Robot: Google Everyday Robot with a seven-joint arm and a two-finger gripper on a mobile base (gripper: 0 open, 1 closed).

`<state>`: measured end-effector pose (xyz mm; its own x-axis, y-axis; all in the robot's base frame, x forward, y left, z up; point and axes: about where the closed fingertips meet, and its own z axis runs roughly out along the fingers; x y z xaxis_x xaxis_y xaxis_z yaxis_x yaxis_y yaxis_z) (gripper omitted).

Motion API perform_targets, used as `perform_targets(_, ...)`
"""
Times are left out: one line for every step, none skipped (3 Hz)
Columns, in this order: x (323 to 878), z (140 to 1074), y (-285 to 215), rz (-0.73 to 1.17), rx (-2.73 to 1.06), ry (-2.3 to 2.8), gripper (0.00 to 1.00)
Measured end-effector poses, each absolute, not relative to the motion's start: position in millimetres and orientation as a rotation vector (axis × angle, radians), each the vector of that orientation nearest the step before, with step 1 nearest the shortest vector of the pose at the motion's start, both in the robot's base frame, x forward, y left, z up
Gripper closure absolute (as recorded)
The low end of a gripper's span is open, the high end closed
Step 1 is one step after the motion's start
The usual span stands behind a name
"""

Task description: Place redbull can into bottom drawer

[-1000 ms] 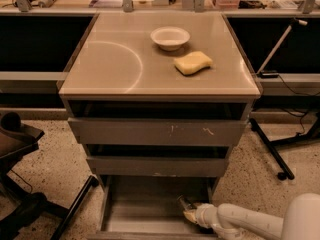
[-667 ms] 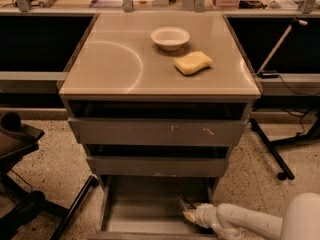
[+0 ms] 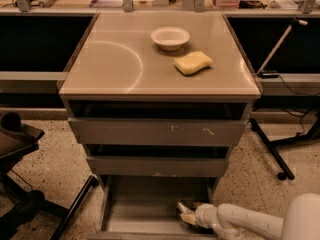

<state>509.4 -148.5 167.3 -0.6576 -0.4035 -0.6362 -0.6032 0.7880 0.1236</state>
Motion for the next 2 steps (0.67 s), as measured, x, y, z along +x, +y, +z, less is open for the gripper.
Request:
perform_targets(509.4,167.3,-148.5,0.436,-0.745,2.373,0.0)
perform_targets(509.4,167.3,-148.5,0.436,-0.745,2.373,0.0)
